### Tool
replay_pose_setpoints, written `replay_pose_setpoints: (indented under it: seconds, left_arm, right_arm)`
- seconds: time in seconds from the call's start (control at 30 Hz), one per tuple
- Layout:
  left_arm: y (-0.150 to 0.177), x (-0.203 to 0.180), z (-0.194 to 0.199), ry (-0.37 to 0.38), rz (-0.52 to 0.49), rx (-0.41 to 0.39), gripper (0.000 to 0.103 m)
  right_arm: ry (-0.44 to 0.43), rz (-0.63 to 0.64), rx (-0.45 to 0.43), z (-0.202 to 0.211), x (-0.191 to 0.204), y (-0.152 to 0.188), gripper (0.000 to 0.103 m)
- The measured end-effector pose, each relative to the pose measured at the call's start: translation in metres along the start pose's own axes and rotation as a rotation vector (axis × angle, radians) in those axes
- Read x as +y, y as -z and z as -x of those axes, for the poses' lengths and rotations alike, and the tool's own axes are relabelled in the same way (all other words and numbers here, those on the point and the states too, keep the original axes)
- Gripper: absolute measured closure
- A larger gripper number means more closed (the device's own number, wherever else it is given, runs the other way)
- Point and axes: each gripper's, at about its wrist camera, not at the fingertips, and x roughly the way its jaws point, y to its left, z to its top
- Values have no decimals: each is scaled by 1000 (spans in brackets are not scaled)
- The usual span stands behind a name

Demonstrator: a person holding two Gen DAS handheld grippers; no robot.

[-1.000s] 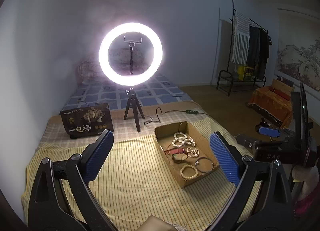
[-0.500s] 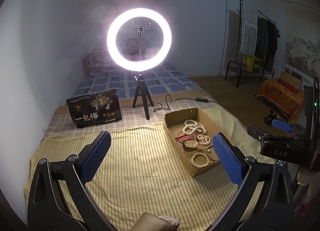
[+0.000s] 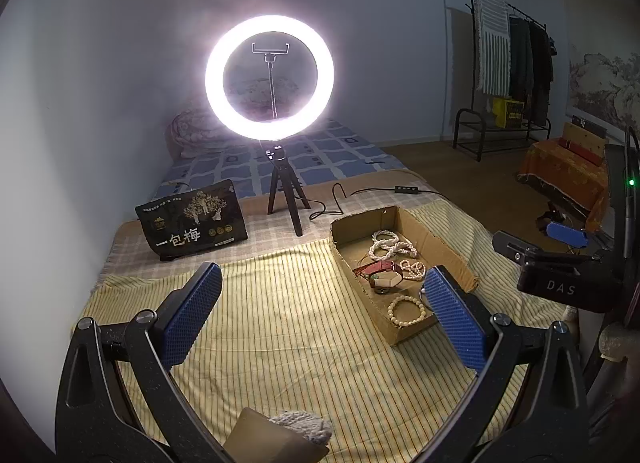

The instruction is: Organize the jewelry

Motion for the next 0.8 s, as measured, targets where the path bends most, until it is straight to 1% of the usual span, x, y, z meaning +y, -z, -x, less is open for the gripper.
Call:
replay_pose_setpoints:
  seconds: [0.17, 0.3, 0.8]
  left_arm:
    - [0, 1, 0, -8, 2, -3, 0]
    - [0, 2, 1, 5, 7, 0, 0]
    - [0, 2, 1, 6, 6, 3, 0]
  right_arm:
    - [0, -14, 2, -2, -1, 0, 0]
    - [3, -7, 1, -2, 0, 0, 0]
    - [5, -14, 4, -3, -2, 1, 0]
